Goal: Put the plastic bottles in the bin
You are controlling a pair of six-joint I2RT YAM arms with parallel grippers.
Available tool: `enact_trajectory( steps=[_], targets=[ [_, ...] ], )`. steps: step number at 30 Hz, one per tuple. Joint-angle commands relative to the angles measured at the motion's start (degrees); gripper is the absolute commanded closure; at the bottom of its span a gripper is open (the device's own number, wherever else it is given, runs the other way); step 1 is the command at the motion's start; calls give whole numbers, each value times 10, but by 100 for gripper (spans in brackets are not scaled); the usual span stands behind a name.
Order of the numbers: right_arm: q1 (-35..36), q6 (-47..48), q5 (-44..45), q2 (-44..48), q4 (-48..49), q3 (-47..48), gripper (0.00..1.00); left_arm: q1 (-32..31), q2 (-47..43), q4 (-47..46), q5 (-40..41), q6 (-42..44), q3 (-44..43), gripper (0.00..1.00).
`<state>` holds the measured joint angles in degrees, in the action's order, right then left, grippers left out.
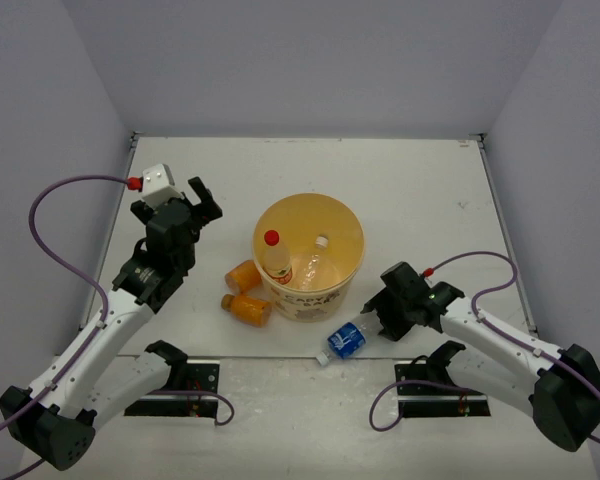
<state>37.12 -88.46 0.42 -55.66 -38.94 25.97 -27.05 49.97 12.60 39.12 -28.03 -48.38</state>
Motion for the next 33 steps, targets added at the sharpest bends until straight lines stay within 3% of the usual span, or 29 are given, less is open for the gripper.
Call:
enact_trajectory(
  steps=[1, 8, 14, 19, 21, 23, 24, 33],
  targets=[
    [3, -2, 112, 33, -54, 44, 75, 3, -11, -2, 26, -13, 2, 0],
    [2, 61, 322, 130, -136, 134, 89, 3, -6, -7, 20, -15, 5, 0],
    [1, 142, 513, 197, -139, 230, 89, 3, 11, 4, -2, -19, -11, 0],
    [1, 302, 632, 215, -41, 317, 86, 4, 20, 9, -22, -25, -21, 0],
    [1, 466, 604, 257, 222, 301, 86, 4, 20, 11, -43, -24, -26, 0],
    [1, 630, 500, 275, 457, 256, 86, 4, 17, 17, -62, -24, -28, 0],
    [1, 667, 465, 276, 499, 247, 86, 4, 15, 16, -67, -24, -28, 0],
    [4, 784, 109, 72, 439, 417, 85, 5, 18, 92, -72, -64, -42, 0]
  ],
)
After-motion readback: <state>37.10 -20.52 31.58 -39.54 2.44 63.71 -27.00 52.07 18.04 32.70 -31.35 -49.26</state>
